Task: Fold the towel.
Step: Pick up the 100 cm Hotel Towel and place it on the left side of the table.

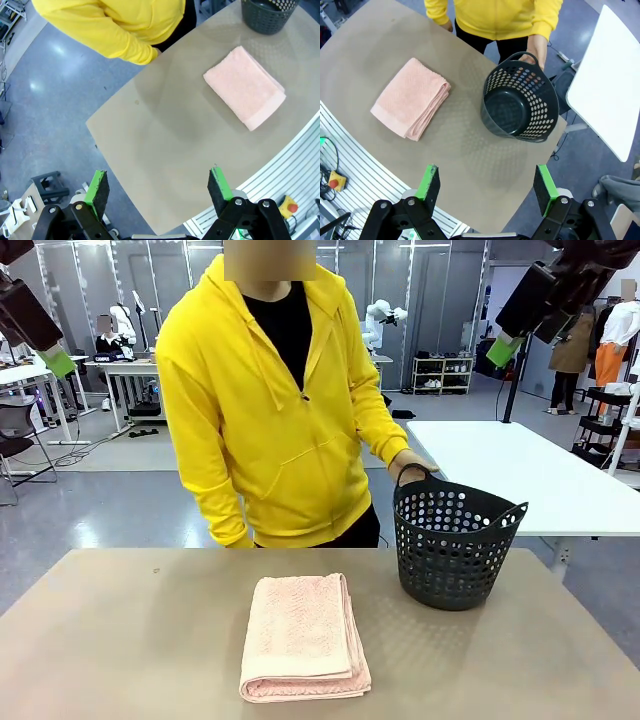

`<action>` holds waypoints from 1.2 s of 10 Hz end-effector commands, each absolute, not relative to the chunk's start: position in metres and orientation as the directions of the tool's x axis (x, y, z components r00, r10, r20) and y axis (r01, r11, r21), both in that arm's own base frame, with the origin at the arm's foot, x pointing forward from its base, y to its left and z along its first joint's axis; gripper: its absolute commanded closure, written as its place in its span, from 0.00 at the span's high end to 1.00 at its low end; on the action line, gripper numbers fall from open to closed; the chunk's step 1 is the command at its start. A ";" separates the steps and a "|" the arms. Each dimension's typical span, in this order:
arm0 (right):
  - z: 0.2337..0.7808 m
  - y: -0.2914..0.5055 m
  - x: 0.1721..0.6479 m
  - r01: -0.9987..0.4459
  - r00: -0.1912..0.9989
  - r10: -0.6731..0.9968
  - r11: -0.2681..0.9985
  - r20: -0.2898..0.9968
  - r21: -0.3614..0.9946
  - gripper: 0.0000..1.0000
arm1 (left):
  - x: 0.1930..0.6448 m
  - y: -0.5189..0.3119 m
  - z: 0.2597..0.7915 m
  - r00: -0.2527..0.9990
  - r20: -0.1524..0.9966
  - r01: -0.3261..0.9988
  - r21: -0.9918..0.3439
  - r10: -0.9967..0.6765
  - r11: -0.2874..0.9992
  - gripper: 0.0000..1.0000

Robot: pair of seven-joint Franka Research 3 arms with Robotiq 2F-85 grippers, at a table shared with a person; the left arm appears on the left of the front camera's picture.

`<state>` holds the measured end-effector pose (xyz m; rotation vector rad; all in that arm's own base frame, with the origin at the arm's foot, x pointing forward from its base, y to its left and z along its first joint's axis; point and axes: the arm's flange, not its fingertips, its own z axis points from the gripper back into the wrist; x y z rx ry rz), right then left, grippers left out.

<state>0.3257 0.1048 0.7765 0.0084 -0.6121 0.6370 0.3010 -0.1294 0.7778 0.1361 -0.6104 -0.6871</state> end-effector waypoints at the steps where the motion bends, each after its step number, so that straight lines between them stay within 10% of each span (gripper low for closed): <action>1: 0.778 0.104 0.326 -0.555 0.641 0.553 0.813 0.532 -0.176 0.94 | 0.315 -0.123 0.760 0.633 0.487 0.560 0.248 -0.602 0.790 1.00; 12: 0.778 0.104 0.326 -0.555 0.641 0.553 0.813 0.532 -0.176 0.94 | 0.387 -0.152 0.478 0.824 0.507 0.463 -0.345 -0.253 0.816 1.00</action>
